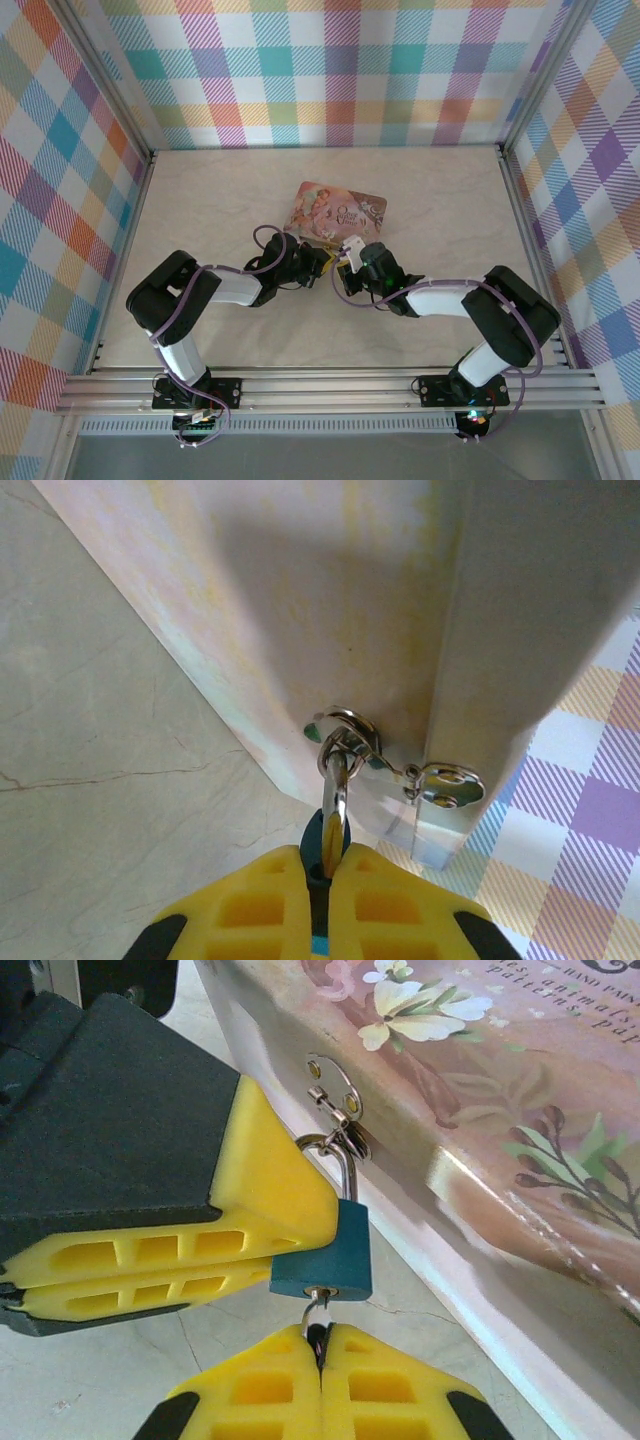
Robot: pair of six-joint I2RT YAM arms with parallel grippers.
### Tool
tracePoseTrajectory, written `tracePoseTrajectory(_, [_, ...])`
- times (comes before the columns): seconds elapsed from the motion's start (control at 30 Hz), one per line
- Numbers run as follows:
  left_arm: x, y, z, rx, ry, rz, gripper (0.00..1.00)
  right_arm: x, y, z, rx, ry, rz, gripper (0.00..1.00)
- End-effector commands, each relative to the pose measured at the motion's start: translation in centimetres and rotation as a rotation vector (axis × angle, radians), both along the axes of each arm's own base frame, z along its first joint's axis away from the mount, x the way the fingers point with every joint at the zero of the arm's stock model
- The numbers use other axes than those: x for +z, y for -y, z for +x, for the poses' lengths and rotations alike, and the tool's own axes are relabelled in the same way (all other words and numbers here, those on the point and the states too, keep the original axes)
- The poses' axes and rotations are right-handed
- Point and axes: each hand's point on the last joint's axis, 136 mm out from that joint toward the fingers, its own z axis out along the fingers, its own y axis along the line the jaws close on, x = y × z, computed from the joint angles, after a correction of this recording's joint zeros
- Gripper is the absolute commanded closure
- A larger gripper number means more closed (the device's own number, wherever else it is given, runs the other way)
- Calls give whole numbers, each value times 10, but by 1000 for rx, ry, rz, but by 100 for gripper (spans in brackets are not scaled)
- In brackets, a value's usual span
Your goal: Unlock the padlock with the key
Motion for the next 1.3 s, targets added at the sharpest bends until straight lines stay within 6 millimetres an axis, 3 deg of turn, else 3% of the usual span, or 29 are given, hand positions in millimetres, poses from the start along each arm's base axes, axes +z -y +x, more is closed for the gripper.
tracePoseTrajectory(0.0, [-8, 4, -3, -11, -15, 13, 89, -3, -7, -5, 7, -39, 57, 100])
tracePoseTrajectory(0.37, [-10, 0, -2, -13, -8, 33, 70, -11, -3, -7, -6, -53, 52, 100])
tracePoseTrajectory(0.7, [5, -22, 0, 6, 34, 84, 37, -9, -4, -9, -12, -77, 82, 100])
tracePoseTrajectory(0.9, [27, -50, 5, 20, 92, 173, 29, -4, 0, -9, -54, -130, 185, 100])
tracePoseTrajectory(1.27, [61, -128, 32, 42, 173, 365, 17, -4, 0, -12, -120, -271, 404, 100])
